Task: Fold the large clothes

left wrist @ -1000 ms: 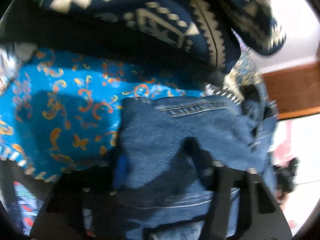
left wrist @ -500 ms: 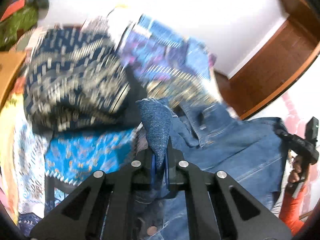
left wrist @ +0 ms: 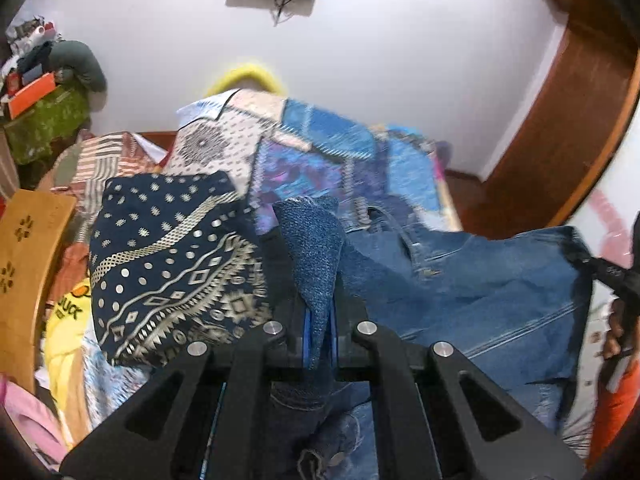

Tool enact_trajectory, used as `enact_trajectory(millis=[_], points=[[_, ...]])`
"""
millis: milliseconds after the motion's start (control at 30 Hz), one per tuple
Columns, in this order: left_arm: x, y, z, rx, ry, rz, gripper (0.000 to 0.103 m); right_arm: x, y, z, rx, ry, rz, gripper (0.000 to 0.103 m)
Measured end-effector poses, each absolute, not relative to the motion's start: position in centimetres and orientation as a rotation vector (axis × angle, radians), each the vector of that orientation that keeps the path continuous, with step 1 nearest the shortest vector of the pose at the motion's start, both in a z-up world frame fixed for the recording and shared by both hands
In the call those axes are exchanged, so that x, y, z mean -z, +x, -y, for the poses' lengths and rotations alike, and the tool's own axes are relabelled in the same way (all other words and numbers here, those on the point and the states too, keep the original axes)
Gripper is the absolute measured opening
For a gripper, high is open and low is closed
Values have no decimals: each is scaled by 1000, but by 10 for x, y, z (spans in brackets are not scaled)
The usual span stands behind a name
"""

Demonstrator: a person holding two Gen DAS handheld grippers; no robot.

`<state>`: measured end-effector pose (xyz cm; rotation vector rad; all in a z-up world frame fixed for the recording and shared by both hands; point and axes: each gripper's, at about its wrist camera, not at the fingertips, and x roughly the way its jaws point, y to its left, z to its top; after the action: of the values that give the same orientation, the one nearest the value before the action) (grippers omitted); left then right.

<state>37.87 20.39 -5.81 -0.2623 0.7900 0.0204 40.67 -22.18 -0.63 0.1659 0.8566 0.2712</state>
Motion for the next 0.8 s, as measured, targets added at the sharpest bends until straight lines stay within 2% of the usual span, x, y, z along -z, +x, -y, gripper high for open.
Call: enact_trajectory(millis=[300,467,633,733,800], points=[[148,426,-245,-157,-298,-924,7,92,460,242,-138,127,-1017,9],[163,434,-247,-182,-261,-943,10,115,462,246,-134,90,-1063,10],[158,432,-236,-204,-184,-945,13,106,450,243,-131,40,-1033,14],[148,422,-229,-202,-146,-950,13,91,439,243,-153,42,-1055,25],[141,412,-225,-206,-122,-951,14,76,426,243,-181,38,-1029,44]])
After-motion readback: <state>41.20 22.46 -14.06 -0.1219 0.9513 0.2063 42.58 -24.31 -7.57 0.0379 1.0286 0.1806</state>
